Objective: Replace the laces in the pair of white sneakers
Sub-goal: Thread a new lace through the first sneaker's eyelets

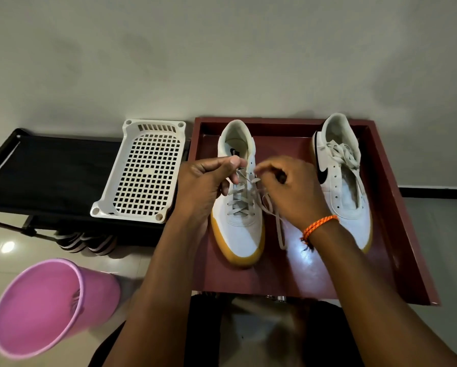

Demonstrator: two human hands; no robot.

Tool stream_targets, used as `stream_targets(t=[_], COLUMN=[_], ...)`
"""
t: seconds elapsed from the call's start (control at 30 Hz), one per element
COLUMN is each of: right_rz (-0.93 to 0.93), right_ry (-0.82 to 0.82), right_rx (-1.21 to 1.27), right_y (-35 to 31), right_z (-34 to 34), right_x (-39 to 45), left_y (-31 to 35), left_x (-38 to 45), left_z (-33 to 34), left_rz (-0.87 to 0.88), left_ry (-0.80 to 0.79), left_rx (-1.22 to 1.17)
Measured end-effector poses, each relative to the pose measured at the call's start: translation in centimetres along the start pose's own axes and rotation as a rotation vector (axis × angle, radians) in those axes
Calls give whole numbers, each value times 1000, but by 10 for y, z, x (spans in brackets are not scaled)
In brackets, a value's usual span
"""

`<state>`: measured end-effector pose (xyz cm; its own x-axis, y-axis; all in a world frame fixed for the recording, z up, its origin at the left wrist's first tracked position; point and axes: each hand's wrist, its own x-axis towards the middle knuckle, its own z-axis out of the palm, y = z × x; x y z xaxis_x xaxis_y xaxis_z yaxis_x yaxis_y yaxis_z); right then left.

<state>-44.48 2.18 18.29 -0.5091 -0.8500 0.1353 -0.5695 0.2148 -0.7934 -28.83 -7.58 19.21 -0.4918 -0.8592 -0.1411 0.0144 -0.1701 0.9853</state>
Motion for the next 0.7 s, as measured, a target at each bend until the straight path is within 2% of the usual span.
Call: stream_targets(t=[0.07, 0.1, 0.17, 0.33, 0.5, 0.7], right_rz=[-48, -10, 32, 19, -63, -95], right_ry=[39, 2, -36, 50, 71, 57], right_rx=[224, 376, 522, 311, 108, -11], right_y=[-10, -15, -22, -15, -9, -12], right_z=[15, 22, 33, 36, 34, 39], right_x=[-1, -1, -1, 2, 2, 1], left_y=[-1, -1, -2, -2, -5, -10], left_x=[0, 0, 0, 1, 2, 4], left_z=[2, 3, 3, 0, -1, -7], left_rz=[-7, -10, -17, -24, -56, -102], left_ry=[-4, 2, 35, 97, 130, 189], left_rx=[-6, -17, -32, 39, 145, 252])
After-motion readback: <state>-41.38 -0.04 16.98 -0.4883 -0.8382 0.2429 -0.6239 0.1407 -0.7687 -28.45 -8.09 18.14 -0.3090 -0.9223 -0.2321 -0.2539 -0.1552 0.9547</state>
